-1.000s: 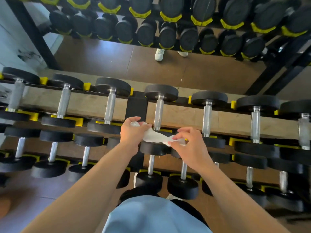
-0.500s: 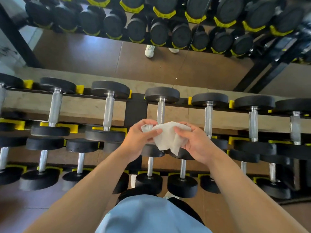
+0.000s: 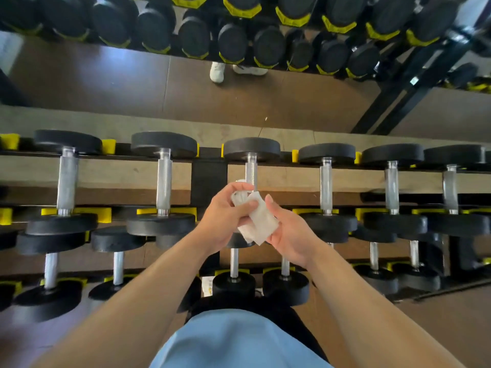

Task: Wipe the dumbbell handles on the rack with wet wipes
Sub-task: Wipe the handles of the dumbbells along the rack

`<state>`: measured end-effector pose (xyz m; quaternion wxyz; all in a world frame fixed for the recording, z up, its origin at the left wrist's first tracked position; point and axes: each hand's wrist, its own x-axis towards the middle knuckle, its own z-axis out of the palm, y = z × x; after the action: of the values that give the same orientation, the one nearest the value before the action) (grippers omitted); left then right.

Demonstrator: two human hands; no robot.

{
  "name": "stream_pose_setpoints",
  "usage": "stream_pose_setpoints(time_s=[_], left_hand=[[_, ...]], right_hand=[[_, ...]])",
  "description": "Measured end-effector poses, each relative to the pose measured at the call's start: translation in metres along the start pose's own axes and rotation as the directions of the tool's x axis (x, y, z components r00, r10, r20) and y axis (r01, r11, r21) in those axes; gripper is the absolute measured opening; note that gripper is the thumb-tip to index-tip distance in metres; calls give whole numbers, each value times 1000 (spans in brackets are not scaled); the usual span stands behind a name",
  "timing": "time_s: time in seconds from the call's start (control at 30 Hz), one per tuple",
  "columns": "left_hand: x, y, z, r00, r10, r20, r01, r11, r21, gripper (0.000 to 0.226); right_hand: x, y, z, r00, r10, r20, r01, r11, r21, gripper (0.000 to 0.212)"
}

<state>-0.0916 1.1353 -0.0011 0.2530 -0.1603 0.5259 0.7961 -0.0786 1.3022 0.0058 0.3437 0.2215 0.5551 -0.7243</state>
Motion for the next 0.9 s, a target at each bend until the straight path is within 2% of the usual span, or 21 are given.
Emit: stream_pose_setpoints(time_s=[0.13,0.23,0.3,0.37,0.4,0.43,0.5,0.6,0.63,0.7,0.77,0.8,0.83,0.87,0.9], left_hand=[[4,-1,3,978,111,-178,-65,967,248,26],[10,-6,-2,867,243,-436,-83,932,354,29],[16,-11,-5,793,253,-554,-23,921,389,30],[29,-19,-1,760,216,-613,39,927,374,30],[38,-22,1,749,197,-633,57,932,358,30],[47,-24,5,737,179,-652,72,938,339,29],[66,-28,11,714,128,-689,114,949,295,25],[82,-34,15,655,91,-750,213,930,298,24],[83,-35,15,625,95,-775,228,927,298,26],[85,-37,14,597,129,-792,222,922,318,27],[86,-37,14,597,149,-788,214,917,336,26],[87,-37,14,595,156,-789,210,917,339,26],[87,-38,14,593,162,-789,206,916,344,25],[87,-39,13,593,170,-787,202,915,349,25],[87,-40,13,594,175,-785,195,916,351,25]], right_hand=[[9,-1,-3,997,27,-76,-20,997,80,43],[17,-10,-5,970,1,-244,20,996,82,31],[27,-20,-7,892,-10,-452,24,999,24,28],[43,-33,-13,737,-49,-674,54,998,-14,27],[53,-40,-16,667,-80,-741,94,995,-24,26],[64,-46,-17,634,-98,-767,131,991,-18,26],[87,-56,-9,668,-102,-737,111,993,-36,32],[116,-47,13,794,-198,-575,8,949,-316,37],[118,-39,17,818,-266,-509,5,890,-456,39],[110,-24,15,837,-393,-380,-15,678,-735,45],[92,-14,1,883,-408,-234,-38,433,-900,43],[85,-12,-7,921,-348,-175,-39,365,-930,39],[79,-13,-15,955,-256,-146,-56,330,-942,37],[76,-19,-23,972,-175,-157,-83,369,-926,37],[76,-27,-29,972,-130,-196,-110,487,-866,38]])
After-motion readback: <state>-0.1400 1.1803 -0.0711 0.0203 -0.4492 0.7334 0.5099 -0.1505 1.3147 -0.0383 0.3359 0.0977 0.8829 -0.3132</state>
